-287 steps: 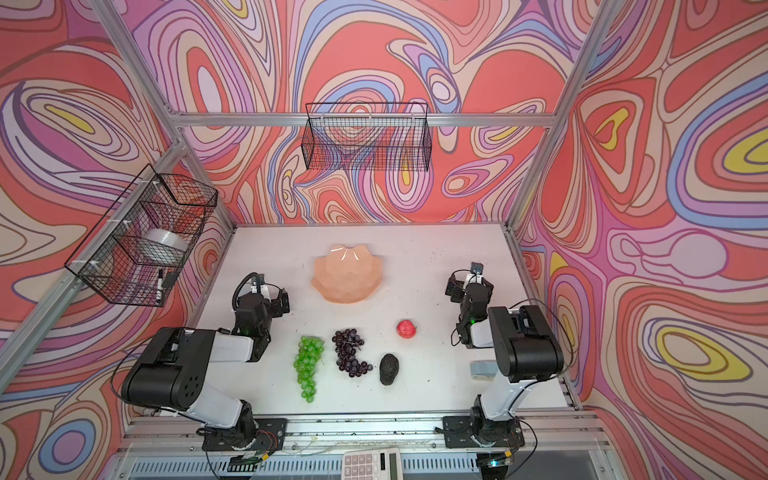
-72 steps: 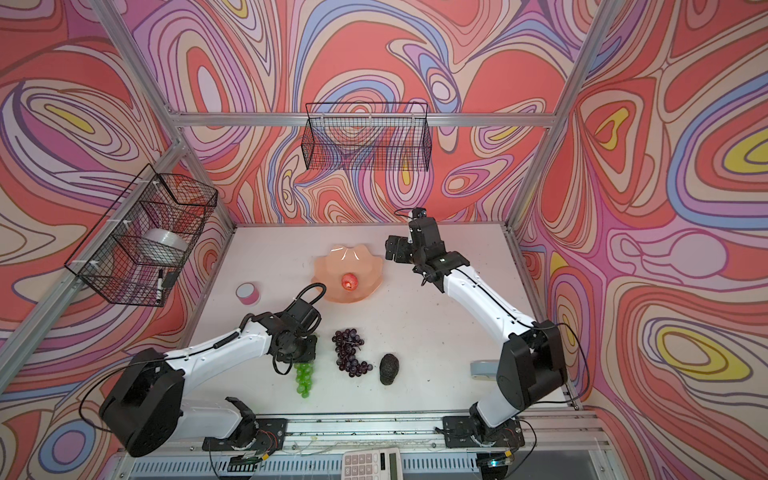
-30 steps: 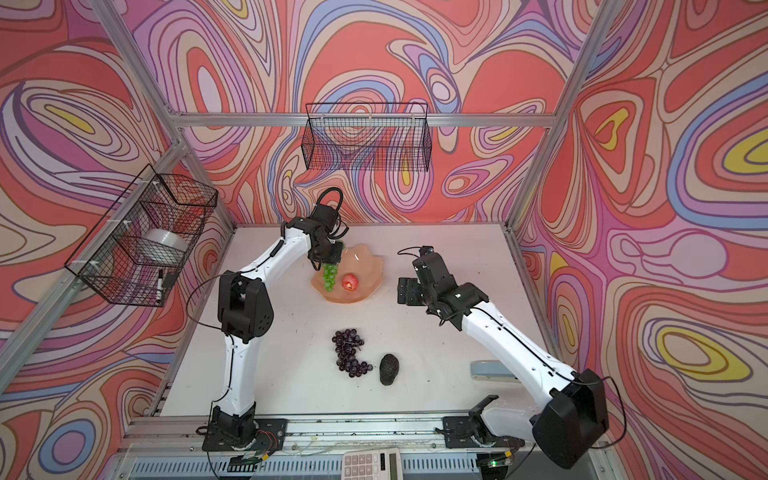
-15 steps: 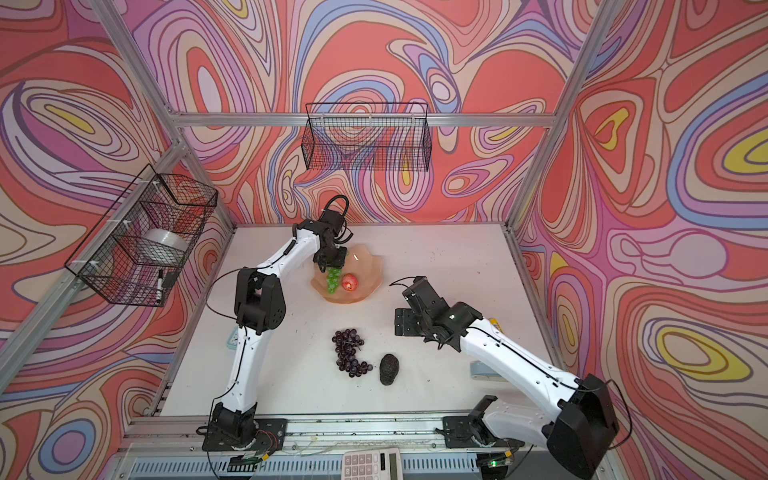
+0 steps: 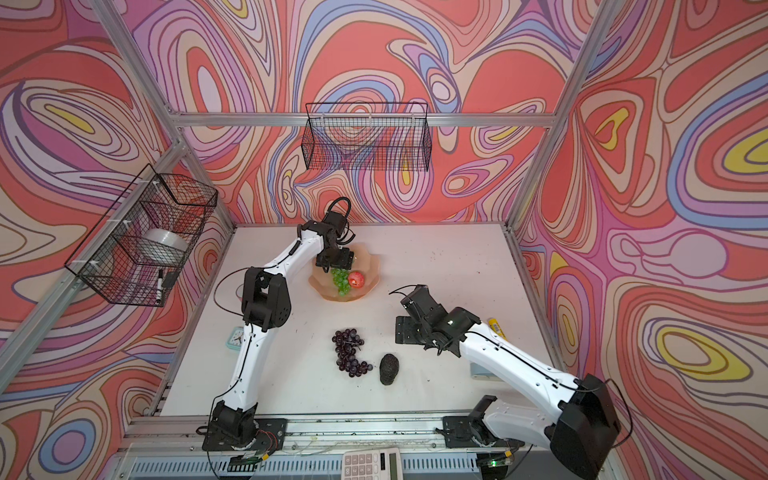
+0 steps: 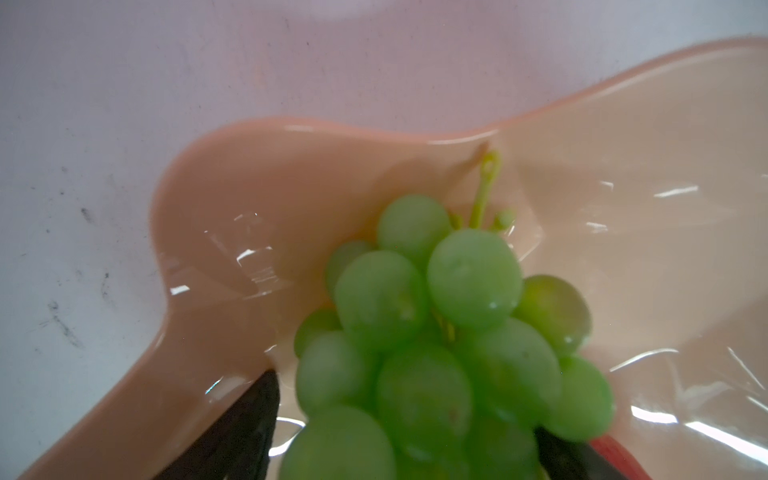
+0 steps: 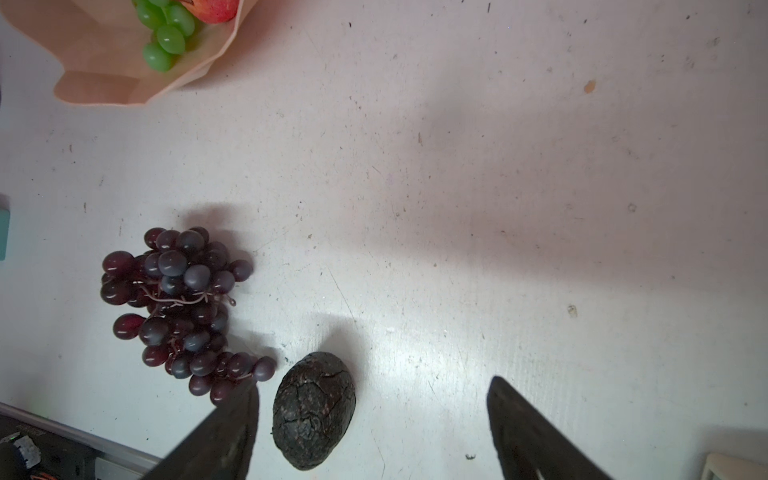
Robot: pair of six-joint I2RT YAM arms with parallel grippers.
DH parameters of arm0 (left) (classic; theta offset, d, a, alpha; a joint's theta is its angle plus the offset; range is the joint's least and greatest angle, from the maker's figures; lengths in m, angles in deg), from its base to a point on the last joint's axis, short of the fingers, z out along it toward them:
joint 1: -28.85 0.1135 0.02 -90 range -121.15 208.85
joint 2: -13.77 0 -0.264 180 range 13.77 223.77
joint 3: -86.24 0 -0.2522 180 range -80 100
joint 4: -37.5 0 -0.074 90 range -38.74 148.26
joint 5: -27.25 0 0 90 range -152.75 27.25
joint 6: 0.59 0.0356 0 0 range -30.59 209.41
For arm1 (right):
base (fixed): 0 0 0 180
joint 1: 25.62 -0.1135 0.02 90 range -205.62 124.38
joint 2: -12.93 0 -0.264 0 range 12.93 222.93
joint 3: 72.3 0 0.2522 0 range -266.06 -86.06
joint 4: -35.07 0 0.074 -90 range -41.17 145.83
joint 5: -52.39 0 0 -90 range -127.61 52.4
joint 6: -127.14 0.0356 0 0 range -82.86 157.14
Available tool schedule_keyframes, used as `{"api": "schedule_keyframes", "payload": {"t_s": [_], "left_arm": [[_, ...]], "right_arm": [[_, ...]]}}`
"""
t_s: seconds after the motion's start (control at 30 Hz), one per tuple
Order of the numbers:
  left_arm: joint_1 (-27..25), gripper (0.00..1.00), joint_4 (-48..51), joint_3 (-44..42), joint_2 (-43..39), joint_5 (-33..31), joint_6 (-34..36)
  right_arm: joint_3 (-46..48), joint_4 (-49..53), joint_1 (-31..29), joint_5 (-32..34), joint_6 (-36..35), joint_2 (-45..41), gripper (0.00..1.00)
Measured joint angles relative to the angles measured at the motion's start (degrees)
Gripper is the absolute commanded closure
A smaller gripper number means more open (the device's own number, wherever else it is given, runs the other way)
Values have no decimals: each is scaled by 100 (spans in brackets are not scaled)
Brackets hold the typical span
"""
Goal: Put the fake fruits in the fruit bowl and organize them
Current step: 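Lower the green grapes into the bowl and open the left gripper, then grasp the dark brown fruit with the right gripper while the left arm withdraws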
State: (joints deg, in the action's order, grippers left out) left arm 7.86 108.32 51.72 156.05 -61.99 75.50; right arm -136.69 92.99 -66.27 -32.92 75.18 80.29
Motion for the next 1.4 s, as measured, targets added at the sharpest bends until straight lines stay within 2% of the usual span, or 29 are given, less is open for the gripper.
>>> {"api": "schedule_keyframes", "payload": {"t_s": [0.1, 0.23, 0.37, 0.53, 0.73, 0.9, 1.23, 1.4], "left_arm": [[0, 11, 0, 0, 0, 57, -4], [-2, 0, -2, 0, -4, 162, -24], [0, 0, -39, -39, -105, 262, -74], [0, 0, -321, -402, -682, 459, -136], [0, 0, -957, -1132, -1849, 723, -221], [0, 0, -1563, -1816, -2804, 693, -264], [129, 0, -3300, -4782, -5958, -378, -433], [192, 0, -3698, -5554, -6747, -999, -533]], "right_arm": [[0, 2, -35, 2, 4, 90, 12], [-11, 92, -280, 122, 70, 214, 12], [-59, 258, -695, 208, 330, 258, 12], [-219, 420, -1325, 372, 848, 442, 12], [-358, 433, -1985, 525, 1499, 1119, 11], [-356, 363, -2168, 570, 1823, 1631, 11], [-304, -31, -2168, 662, 2076, 2168, 18], [-297, -219, -2133, 702, 2094, 2396, 28]]}}
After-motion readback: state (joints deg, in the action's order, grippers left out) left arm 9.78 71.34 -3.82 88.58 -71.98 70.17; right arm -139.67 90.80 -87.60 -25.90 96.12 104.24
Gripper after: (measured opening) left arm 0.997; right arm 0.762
